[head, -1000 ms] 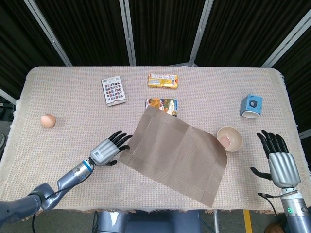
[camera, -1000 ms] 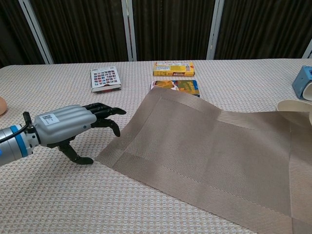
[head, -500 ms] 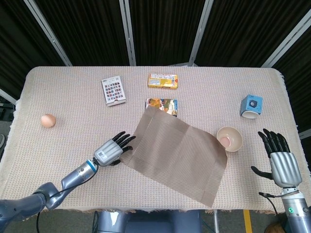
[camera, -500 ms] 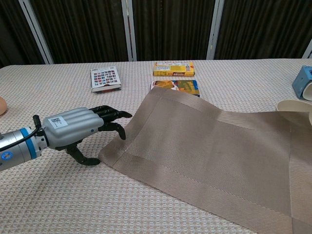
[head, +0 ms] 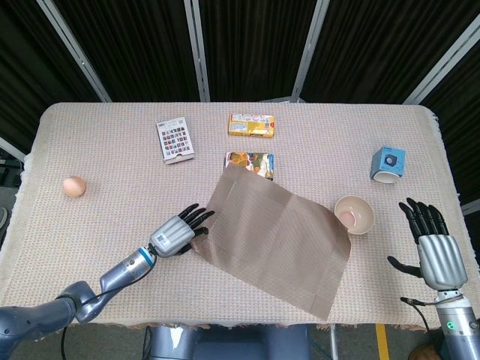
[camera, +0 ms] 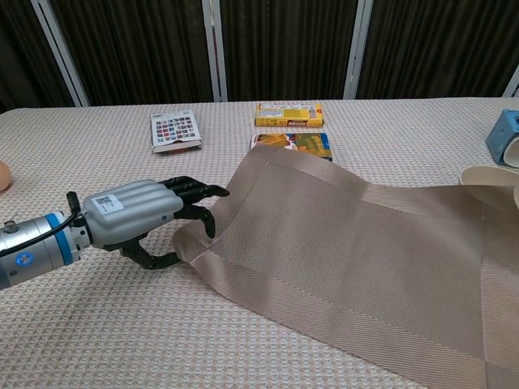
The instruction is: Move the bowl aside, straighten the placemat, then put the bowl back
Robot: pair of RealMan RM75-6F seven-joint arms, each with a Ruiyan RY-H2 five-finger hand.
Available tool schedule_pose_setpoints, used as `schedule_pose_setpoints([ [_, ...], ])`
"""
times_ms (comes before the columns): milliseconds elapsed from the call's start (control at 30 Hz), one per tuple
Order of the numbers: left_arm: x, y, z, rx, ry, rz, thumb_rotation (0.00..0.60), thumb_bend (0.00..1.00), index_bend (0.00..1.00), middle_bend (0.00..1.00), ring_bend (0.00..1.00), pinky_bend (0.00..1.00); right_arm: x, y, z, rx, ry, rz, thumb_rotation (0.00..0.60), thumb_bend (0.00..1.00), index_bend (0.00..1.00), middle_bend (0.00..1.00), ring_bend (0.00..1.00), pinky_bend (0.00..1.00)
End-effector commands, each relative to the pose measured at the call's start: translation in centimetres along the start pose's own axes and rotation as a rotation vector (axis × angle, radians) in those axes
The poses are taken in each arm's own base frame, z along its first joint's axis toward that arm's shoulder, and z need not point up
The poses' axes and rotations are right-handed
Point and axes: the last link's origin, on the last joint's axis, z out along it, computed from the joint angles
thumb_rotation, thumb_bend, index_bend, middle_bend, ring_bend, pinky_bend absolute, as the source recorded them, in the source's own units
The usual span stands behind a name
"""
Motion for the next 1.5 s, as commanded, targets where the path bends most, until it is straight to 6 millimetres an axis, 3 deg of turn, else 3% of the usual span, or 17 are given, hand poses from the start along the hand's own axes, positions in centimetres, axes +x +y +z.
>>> schedule_pose_setpoints([
  [33,0.0,0.3,0.3,0.002,0.001,-0.015,0.600,0.41,0.40,0.00,0.00,0.00,0.1,0.0,0.0,0.002,0.003,0.002,0.600,0.00,0.00,0.00,0.00,0.00],
  [267,0.0,0.8,0.9,0.001,0.017,-0.030,0.600,0.42,0.60,0.00,0.00,0.00,0.3,-0.1,-0.1,0.009,0.010,0.014,0.600,0.00,0.00,0.00,0.00,0.00],
  [567,0.1,1.2,0.4,-0.003,0.043,-0.036,0.600,0.43,0.70,0.00,0.00,0.00,0.6,-0.2,-0.1,0.018,0.022,0.024,0.600,0.00,0.00,0.00,0.00,0.00],
  [833,0.8,2.2,-2.4,0.063,0.026,-0.092,0.600,0.49,0.71,0.00,0.00,0.00,1.1,-0.5,-0.3,0.034,0.037,0.032,0.600,0.00,0.00,0.00,0.00,0.00],
  [1200,3.0,5.7,-7.7,0.129,-0.117,-0.096,0.600,0.49,0.71,0.00,0.00,0.00,1.6,-0.9,-0.6,0.051,0.048,0.042,0.600,0.00,0.00,0.00,0.00,0.00],
  [1500,2.9,8.6,-9.9,0.109,-0.227,-0.094,0.600,0.49,0.71,0.00,0.00,0.00,1.7,-1.1,-0.7,0.057,0.051,0.045,0.600,0.00,0.00,0.00,0.00,0.00],
])
